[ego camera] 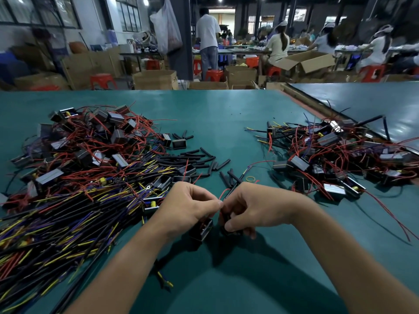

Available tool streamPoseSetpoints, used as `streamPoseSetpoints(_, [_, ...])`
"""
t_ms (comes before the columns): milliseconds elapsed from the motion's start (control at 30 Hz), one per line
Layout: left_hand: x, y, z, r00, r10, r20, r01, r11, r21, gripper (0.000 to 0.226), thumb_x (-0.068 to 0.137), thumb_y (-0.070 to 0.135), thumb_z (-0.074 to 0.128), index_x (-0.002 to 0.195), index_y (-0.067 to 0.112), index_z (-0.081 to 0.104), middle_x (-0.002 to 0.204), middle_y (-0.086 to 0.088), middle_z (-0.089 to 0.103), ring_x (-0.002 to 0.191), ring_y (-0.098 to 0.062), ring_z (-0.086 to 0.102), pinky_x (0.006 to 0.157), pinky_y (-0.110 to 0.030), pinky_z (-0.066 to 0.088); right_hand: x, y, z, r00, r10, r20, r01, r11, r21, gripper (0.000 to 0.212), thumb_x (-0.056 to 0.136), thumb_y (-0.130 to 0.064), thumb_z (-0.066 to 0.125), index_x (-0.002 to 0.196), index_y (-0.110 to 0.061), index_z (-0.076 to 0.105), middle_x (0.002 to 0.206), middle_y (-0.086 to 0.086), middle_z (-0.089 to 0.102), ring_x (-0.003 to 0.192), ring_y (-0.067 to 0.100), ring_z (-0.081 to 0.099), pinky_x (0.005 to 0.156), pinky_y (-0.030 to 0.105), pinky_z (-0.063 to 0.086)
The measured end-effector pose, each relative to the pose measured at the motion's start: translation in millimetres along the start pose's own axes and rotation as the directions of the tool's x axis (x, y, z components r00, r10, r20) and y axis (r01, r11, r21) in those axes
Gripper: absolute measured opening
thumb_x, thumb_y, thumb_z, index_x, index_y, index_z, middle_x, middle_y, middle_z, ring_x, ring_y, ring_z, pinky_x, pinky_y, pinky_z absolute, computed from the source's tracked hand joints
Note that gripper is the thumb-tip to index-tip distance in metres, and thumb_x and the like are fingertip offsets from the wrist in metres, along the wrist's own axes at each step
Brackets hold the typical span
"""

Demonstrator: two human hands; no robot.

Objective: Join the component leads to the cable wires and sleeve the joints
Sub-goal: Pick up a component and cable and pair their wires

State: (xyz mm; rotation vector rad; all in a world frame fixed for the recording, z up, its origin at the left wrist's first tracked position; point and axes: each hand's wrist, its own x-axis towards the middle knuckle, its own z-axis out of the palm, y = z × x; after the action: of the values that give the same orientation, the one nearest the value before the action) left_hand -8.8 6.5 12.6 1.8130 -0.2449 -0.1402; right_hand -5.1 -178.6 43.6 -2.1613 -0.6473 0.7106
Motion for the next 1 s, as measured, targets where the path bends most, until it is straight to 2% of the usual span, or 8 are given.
streamPoseSetpoints(67, [-1, 2, 0, 1.000, 0.012, -0.009, -0.012, 1.000, -0.013, 0.012, 0.080, 0.003, 0.074, 0.068, 0.000, 0.074, 0.053, -0.002, 0.062, 0.048, -0.006, 0.047, 0.048, -0.015, 0.037, -1, -1, -2, 1.000, -0.001, -0.004, 0.001, 1.000, 0.019, 0.016, 0.090, 0.000, 0.063, 0.080, -0.013, 0.066, 0.059, -0.008, 0.062, 0.047, 0.006, 0.057, 0.052, 0.021, 0.050])
streamPoseSetpoints(167, [-2, 5, 1, 1.000, 0.017, -0.002, -0.017, 0.999, -0.037, 0.011, 0.078, 0.003, 0.075, 0.068, 0.003, 0.075, 0.055, -0.003, 0.064, 0.050, -0.007, 0.048, 0.050, -0.016, 0.038, -3, 1, -4, 1.000, 0.011, -0.016, -0.010, 0.998, 0.065, 0.007, 0.091, 0.000, 0.063, 0.090, -0.005, 0.068, 0.063, -0.002, 0.062, 0.048, 0.007, 0.057, 0.052, 0.021, 0.050])
streamPoseSetpoints(367, [0, 3, 3, 1.000, -0.008, -0.004, 0.008, 0.998, -0.057, 0.012, 0.077, 0.000, 0.076, 0.066, 0.006, 0.075, 0.059, -0.005, 0.067, 0.050, -0.006, 0.051, 0.049, -0.015, 0.041, -1, 2, -2, 1.000, 0.027, 0.010, -0.028, 0.997, 0.072, 0.003, 0.091, 0.000, 0.064, 0.092, 0.000, 0.067, 0.061, -0.005, 0.063, 0.048, 0.007, 0.058, 0.051, 0.020, 0.051])
streamPoseSetpoints(500, [0, 4, 4, 0.999, 0.000, -0.032, -0.002, 0.999, -0.047, 0.010, 0.076, 0.002, 0.077, 0.067, 0.007, 0.077, 0.058, -0.003, 0.068, 0.049, -0.005, 0.051, 0.049, -0.014, 0.040, -1, 4, -5, 0.999, 0.045, -0.025, -0.042, 0.994, 0.103, 0.009, 0.091, 0.000, 0.064, 0.098, 0.006, 0.065, 0.058, -0.006, 0.063, 0.047, 0.007, 0.057, 0.050, 0.020, 0.051])
streamPoseSetpoints(667, [1, 0, 1, 0.995, 0.006, -0.104, 0.000, 0.998, 0.057, 0.009, 0.075, 0.011, 0.081, 0.068, 0.015, 0.078, 0.060, 0.000, 0.071, 0.051, -0.004, 0.054, 0.052, -0.016, 0.044, -2, 9, -12, 0.984, 0.084, -0.159, -0.059, 0.986, 0.154, 0.002, 0.089, -0.003, 0.068, 0.091, -0.004, 0.067, 0.059, -0.001, 0.064, 0.048, 0.009, 0.058, 0.048, 0.021, 0.052])
streamPoseSetpoints(733, [3, -2, -2, 0.993, -0.032, -0.112, 0.041, 0.996, 0.075, 0.008, 0.077, 0.011, 0.080, 0.069, 0.014, 0.078, 0.060, -0.001, 0.071, 0.049, -0.004, 0.055, 0.052, -0.016, 0.045, -2, 10, -14, 0.985, 0.071, -0.159, -0.050, 0.990, 0.133, 0.002, 0.089, -0.003, 0.068, 0.090, -0.003, 0.069, 0.060, -0.001, 0.065, 0.049, 0.009, 0.059, 0.048, 0.021, 0.051])
streamPoseSetpoints(867, [2, 0, -5, 0.992, -0.109, -0.064, 0.110, 0.994, 0.021, 0.010, 0.080, 0.006, 0.076, 0.071, 0.005, 0.076, 0.052, 0.001, 0.065, 0.039, -0.001, 0.048, 0.044, -0.011, 0.038, 0, 9, -10, 0.988, 0.070, -0.134, -0.059, 0.995, 0.084, 0.006, 0.089, -0.002, 0.067, 0.094, -0.001, 0.070, 0.059, -0.003, 0.065, 0.048, 0.009, 0.058, 0.048, 0.020, 0.050])
streamPoseSetpoints(1000, [2, 1, -3, 0.994, -0.107, -0.024, 0.107, 0.994, -0.008, 0.012, 0.082, 0.002, 0.073, 0.071, 0.004, 0.074, 0.050, 0.003, 0.061, 0.039, -0.002, 0.046, 0.041, -0.012, 0.036, 1, 10, -9, 0.988, 0.053, -0.147, -0.045, 0.997, 0.060, 0.005, 0.088, -0.003, 0.067, 0.091, -0.005, 0.071, 0.059, -0.003, 0.065, 0.050, 0.011, 0.058, 0.048, 0.020, 0.050])
